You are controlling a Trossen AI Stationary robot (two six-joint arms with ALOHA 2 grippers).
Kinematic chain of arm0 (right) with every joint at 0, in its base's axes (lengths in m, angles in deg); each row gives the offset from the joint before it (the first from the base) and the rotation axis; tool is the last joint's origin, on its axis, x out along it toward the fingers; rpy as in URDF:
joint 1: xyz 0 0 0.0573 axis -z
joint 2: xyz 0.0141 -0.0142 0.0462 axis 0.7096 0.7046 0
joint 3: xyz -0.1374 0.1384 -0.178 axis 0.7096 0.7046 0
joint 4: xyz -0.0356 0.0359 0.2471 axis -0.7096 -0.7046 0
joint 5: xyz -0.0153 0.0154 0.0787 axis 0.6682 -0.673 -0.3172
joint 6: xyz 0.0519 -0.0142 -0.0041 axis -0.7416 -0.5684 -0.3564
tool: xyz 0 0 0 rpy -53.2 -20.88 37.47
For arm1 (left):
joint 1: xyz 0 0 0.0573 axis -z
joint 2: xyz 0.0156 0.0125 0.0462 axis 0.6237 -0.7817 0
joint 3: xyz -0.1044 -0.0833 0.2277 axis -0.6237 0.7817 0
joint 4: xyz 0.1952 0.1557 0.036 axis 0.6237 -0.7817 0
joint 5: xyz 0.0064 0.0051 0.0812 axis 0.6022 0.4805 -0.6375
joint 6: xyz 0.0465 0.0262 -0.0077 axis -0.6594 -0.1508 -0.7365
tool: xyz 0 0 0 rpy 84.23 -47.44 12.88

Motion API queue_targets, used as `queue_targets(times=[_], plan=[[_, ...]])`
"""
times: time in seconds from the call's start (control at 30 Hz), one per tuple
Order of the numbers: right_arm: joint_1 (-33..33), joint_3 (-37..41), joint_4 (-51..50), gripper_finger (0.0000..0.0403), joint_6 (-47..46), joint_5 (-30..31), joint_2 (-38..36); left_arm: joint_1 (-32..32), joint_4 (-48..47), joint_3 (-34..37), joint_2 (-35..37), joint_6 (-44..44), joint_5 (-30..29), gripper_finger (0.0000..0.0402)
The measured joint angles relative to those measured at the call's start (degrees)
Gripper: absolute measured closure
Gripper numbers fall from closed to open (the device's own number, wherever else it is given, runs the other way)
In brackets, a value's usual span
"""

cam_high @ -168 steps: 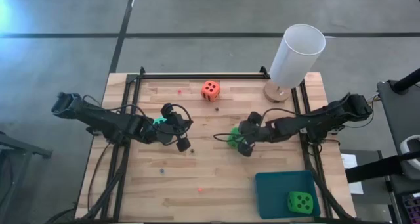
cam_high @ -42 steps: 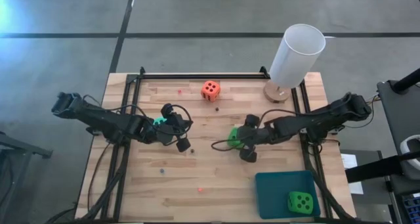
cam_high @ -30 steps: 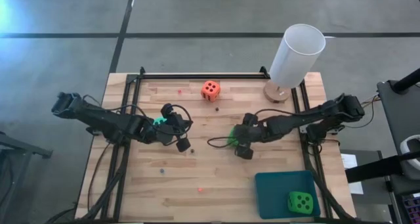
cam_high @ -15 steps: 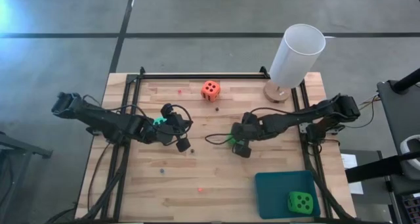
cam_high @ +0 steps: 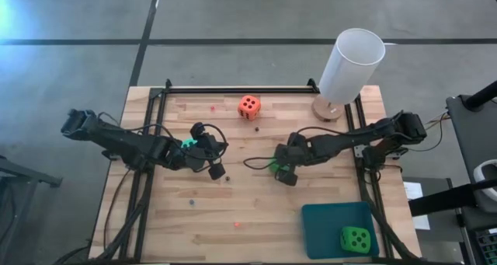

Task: Pick & Place Dice
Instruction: Put the large green die into the blue bin

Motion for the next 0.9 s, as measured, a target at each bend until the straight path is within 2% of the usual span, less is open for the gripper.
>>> queue_targets(times=[0.5,0.9], plan=[[-0.07,1.66,1.04,0.0003,-2.44,-1.07,-0.04,0.0,0.02,0.0,0.0,0.01,0.0,0.0391],[-0.57,1.4,1.35,0.0003,-3.29,-4.43,-0.15,0.0,0.02,0.0,0.0,0.01,0.0,0.0391]])
